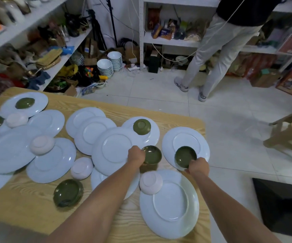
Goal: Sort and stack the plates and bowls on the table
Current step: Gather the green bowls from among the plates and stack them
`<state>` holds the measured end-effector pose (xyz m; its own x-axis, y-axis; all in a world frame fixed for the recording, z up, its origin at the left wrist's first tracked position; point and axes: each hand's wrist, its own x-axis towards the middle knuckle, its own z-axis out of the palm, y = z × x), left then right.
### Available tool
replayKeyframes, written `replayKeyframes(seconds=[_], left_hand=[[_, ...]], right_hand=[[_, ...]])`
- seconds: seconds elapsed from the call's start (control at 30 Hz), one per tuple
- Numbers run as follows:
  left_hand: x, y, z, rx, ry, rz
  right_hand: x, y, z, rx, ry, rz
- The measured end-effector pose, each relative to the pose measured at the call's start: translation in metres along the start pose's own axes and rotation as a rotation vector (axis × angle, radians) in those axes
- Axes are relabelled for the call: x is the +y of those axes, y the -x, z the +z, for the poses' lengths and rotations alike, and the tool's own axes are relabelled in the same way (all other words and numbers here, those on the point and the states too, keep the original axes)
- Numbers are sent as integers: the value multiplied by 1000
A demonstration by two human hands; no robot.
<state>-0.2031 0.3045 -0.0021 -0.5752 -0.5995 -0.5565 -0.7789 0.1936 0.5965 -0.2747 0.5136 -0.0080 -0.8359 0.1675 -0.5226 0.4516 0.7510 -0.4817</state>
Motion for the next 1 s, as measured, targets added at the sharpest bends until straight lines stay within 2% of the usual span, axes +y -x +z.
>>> replayKeyframes(seconds=[0.23,0.53,0.63,1.0], left_hand=[[-42,4,-56,117,86,6],[-142,15,-157,365,141,-71],[-170,18,-178,346,140,-90],[-235,15,-229,69,-14,16]], right_hand=[[-31,24,27,-87,-165,-20],[-71,83,86,-279,-83,-236],[-82,102,109,-306,-59,-311],[-104,188,188,-479,89,-521]])
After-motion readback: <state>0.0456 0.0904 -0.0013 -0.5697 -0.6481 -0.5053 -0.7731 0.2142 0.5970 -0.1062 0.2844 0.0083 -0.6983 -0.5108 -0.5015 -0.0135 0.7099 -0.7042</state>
